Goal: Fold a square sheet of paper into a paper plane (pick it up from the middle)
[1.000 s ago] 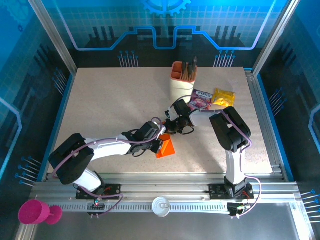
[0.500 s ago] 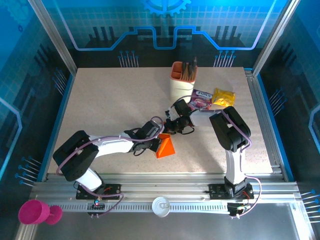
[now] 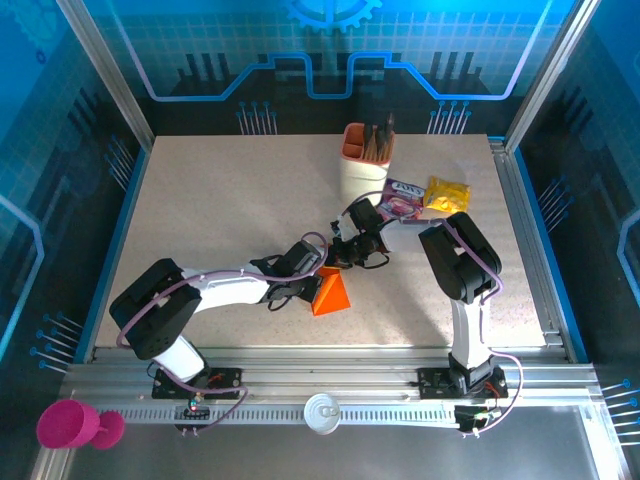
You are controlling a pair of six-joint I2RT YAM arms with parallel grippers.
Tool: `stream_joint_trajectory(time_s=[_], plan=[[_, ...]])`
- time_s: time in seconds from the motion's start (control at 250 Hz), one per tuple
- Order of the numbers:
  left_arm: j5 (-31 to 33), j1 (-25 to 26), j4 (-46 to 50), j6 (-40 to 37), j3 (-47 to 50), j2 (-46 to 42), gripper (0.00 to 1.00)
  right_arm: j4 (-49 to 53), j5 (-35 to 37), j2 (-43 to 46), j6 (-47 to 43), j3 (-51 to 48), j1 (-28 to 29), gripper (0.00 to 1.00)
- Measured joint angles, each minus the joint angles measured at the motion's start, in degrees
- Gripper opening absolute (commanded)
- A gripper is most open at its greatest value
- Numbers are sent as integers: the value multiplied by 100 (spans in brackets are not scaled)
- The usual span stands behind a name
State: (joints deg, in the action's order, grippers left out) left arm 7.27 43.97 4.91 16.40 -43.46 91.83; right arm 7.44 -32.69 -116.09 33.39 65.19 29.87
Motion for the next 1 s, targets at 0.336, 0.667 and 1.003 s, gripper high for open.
stream_joint_trajectory(time_s=[0.336, 0.667, 1.003], plan=[[0, 0, 0, 17, 0, 0, 0, -70, -83, -7, 2, -37, -31, 0], [-22, 0, -2, 125, 146, -348, 0, -70, -83, -9, 2, -37, -31, 0], [-24, 0, -11, 162, 162, -378, 0, -85, -107, -20, 13, -37, -37, 0]])
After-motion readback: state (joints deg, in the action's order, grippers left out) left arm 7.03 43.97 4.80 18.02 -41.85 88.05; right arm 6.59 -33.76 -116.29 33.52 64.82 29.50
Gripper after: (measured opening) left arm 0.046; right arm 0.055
